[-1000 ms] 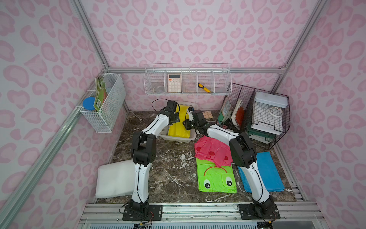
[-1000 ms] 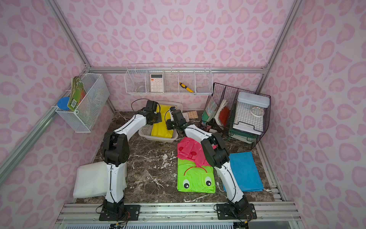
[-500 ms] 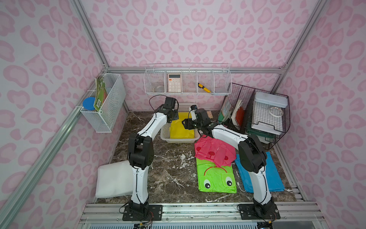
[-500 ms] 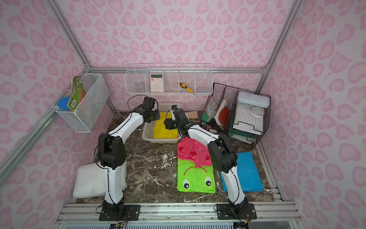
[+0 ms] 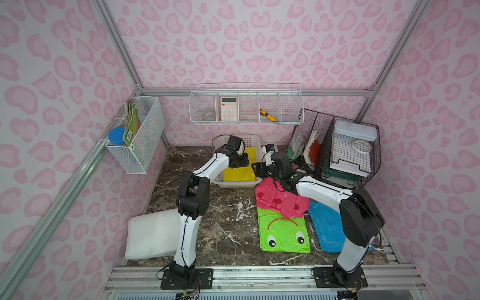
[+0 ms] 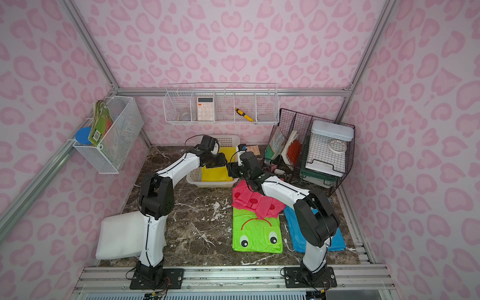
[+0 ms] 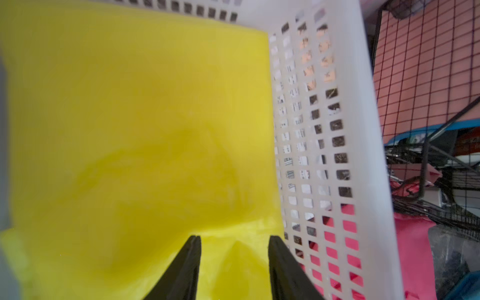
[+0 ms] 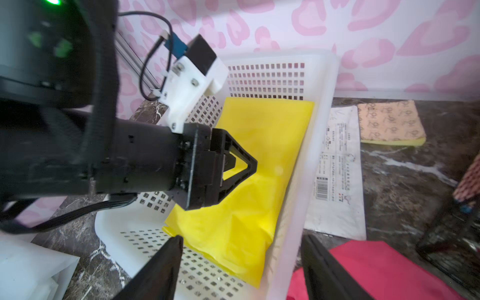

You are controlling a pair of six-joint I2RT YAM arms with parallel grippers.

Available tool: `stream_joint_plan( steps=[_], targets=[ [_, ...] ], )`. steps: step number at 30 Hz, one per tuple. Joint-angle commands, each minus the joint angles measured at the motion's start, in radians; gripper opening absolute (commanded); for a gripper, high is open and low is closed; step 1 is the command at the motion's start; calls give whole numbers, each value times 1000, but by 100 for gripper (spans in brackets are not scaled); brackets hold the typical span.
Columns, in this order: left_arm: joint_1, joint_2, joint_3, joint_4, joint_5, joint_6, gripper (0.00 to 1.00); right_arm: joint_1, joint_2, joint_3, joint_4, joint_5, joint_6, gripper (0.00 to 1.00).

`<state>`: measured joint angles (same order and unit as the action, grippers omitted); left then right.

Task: Put the folded raincoat in the basket
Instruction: Place the raincoat in the basket.

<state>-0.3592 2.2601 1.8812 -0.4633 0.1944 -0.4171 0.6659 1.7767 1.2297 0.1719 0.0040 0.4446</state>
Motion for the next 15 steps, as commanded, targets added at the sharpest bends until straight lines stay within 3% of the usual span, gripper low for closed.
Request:
stream_joint_plan(
  steps=[1,8,15],
  targets=[
    [2,34,6,-6,18,-18,48,0,-39,-45,51,9,3,74],
    [29,89,12,-90,-62,-20,48,0,-109,-120,54,22,3,75],
    [-11,-27,59,-147,-27,13,53,0,-169,-147,35,23,1,75]
  ],
)
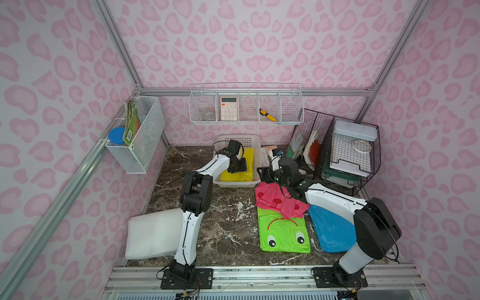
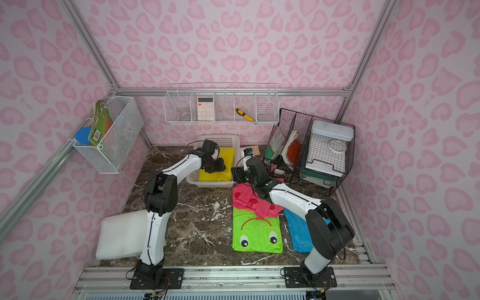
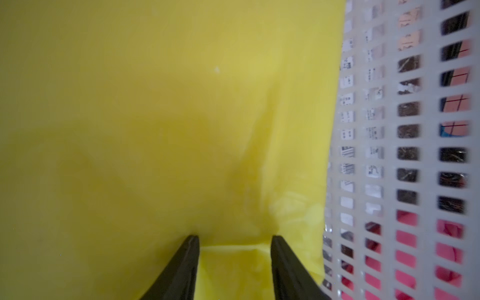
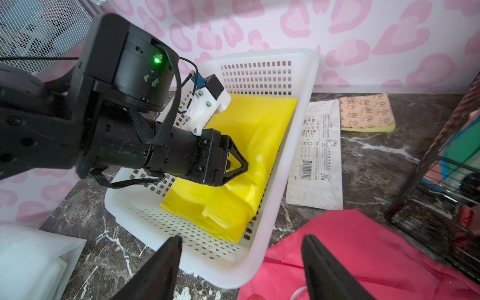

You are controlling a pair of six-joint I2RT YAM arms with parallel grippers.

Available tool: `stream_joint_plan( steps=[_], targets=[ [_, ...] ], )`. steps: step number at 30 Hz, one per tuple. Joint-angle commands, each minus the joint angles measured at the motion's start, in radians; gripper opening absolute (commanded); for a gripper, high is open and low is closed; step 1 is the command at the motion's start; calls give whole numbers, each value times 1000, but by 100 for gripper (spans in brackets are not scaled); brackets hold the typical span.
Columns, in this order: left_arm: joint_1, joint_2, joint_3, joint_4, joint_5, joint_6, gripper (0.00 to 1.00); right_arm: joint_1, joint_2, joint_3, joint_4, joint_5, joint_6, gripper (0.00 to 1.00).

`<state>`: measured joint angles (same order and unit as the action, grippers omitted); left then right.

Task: Put the folded raincoat in the basket
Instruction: Place the raincoat in the basket.

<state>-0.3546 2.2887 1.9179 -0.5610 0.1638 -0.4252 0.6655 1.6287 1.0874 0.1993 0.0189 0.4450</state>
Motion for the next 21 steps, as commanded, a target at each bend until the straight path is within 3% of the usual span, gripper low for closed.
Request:
stream_joint_plan(
  steps=[1,6,13,16,21],
  targets=[
    [-21,-91,18,-69,-3,22,55,1,-33,-13,4,7,-2,75],
    [-23,-363,-202,-52,-133,-22,62,20,-116,-91,0,23,-24,75],
    [-15,-807,-635,-92,-526,-161,72,64,-246,-249,17,55,-31,77],
    [1,-955,-766,-133,-634,-207,72,82,-284,-308,30,63,-25,78],
    [111,-1160,-963,-176,-684,-309,72,114,-308,-373,38,61,-1,78]
  ],
)
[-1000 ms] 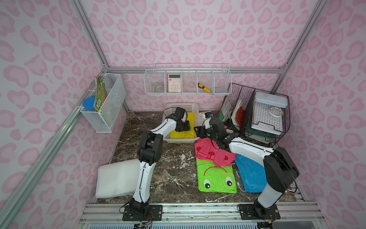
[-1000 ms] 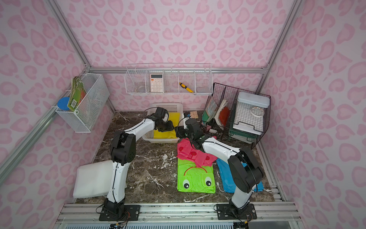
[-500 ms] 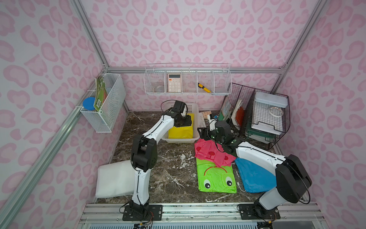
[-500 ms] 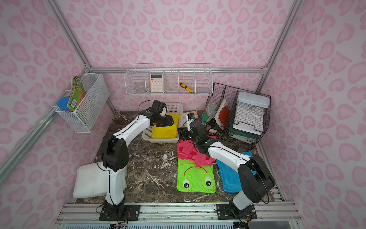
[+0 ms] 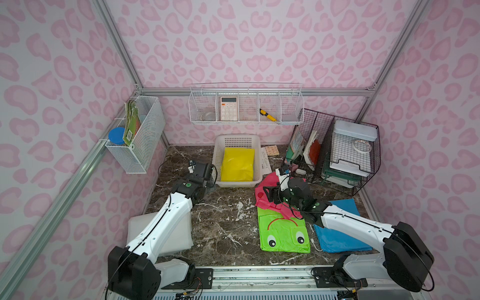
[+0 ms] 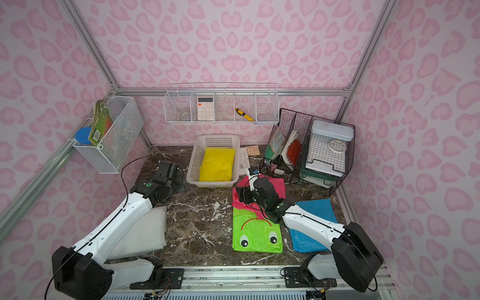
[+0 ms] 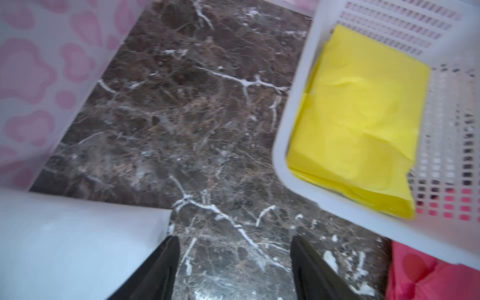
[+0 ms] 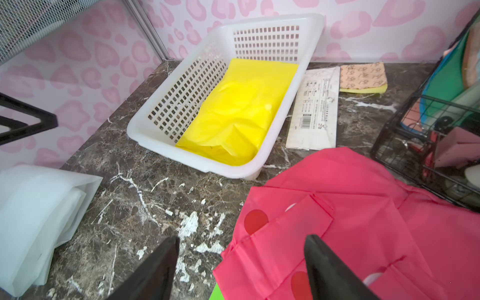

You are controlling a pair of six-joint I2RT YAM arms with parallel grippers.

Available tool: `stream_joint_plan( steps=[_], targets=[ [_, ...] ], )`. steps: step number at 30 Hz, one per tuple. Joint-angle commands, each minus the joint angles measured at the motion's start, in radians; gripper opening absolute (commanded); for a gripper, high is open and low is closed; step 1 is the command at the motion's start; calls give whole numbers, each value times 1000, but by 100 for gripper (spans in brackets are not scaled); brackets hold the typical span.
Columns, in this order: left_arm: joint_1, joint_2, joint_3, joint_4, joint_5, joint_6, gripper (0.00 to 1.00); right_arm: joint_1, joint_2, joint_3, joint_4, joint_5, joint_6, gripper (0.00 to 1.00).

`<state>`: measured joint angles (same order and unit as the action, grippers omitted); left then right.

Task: Put the folded raincoat in the basket
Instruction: Move the raincoat to the center of the board.

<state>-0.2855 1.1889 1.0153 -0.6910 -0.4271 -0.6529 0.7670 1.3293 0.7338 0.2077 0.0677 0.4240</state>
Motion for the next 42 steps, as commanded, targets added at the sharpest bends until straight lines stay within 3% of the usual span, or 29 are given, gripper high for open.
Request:
stream_joint_plan(
  steps=[1,6,13,20,26,36,42],
  targets=[
    [66,-90,-99,-37,-109,-90,72,20,-10,-29,33,11,25,78],
    [185,-145,-179,-47,-94,-136,72,62,-10,-45,13,18,32,78],
    [404,-56,-294,63,187,-148,71,103,-59,-67,-23,59,42,79],
    [452,31,-330,118,340,-137,71,105,-120,-115,-36,84,59,79],
    [377,141,-365,193,429,-138,71,106,-165,-120,-46,128,43,79],
    [81,105,-399,229,351,-228,71,104,-200,-124,-49,183,30,80],
    [-142,105,-403,268,323,-307,71,100,-200,-133,-46,201,37,80]
  ],
)
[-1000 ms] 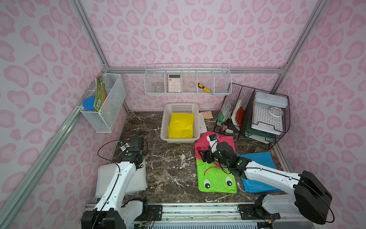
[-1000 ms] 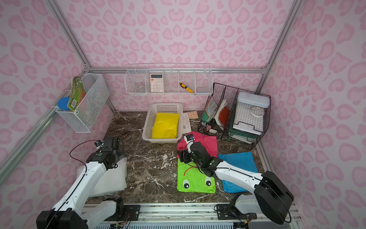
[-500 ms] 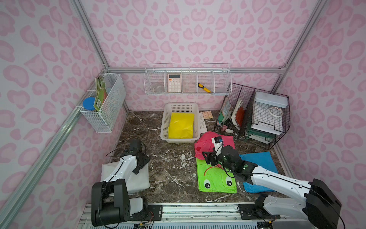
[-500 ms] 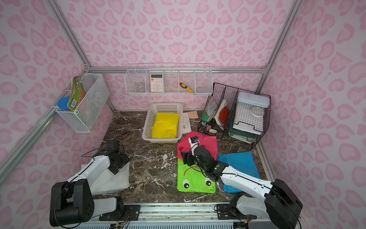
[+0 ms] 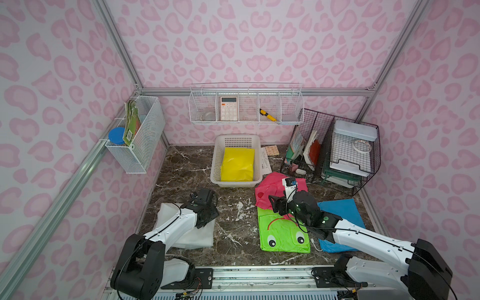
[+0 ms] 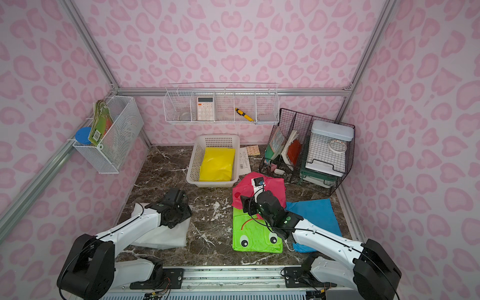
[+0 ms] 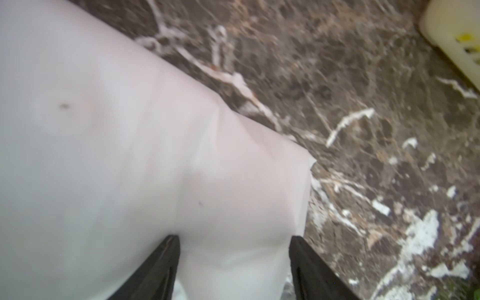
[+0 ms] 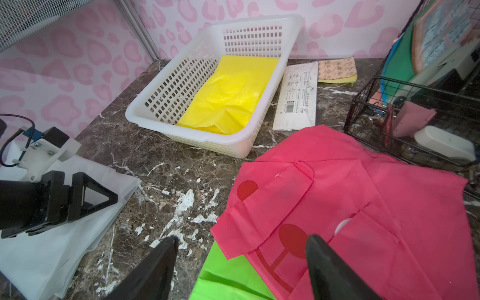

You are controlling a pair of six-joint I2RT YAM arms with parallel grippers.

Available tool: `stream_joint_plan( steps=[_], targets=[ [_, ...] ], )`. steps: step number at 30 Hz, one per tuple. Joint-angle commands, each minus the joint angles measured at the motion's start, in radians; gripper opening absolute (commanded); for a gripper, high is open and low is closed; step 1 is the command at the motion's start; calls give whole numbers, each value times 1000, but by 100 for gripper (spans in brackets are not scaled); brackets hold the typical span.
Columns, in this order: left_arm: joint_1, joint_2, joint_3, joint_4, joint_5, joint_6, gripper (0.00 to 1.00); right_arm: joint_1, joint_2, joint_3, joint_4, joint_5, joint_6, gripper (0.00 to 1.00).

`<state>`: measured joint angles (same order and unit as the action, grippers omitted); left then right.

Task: Put the folded raincoat in the basket
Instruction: Move the raincoat to the center of the board.

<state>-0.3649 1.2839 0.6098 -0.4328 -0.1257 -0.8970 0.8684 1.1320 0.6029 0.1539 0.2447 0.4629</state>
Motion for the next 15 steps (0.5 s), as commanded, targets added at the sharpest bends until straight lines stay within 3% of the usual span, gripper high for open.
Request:
stream_joint_plan(
  steps=[1,7,10,15],
  targets=[
    [-118,21,13,11,7,-77,71,-2,-3,-2,9,26,1,80],
    [-400,84,110,7,-53,-89,71,-8,1,-4,6,22,4,80],
    [-518,72,170,-60,-135,-85,71,-8,10,-9,14,10,6,80],
    [-573,-42,226,-296,-312,-115,72,-8,64,-10,59,-67,1,80]
  ],
)
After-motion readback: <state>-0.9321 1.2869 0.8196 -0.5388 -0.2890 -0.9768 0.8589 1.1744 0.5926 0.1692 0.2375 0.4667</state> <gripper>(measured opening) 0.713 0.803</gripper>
